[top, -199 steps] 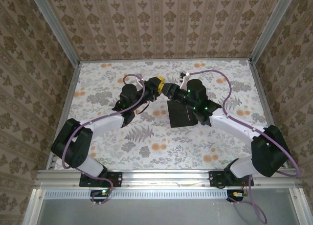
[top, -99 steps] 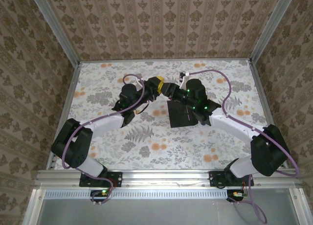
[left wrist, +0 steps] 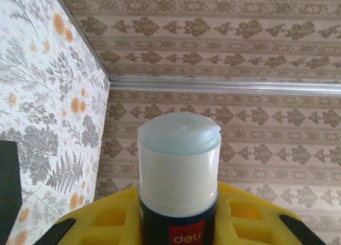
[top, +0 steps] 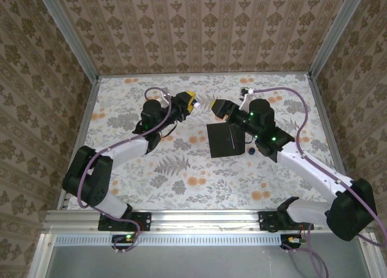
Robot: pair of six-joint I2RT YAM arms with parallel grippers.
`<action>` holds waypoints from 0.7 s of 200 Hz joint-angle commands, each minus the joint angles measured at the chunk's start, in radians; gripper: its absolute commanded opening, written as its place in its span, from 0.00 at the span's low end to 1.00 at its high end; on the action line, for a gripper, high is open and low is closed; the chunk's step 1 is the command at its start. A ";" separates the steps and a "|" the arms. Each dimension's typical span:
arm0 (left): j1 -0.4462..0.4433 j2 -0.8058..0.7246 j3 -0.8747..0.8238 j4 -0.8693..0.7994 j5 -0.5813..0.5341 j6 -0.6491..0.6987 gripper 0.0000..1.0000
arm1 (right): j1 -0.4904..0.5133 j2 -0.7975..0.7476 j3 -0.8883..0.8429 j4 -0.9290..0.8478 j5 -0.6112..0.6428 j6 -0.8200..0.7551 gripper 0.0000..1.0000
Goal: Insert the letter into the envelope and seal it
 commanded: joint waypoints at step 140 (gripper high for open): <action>0.047 -0.028 0.246 -0.841 0.247 0.875 0.00 | -0.443 0.082 0.210 -0.611 -0.286 -0.287 0.56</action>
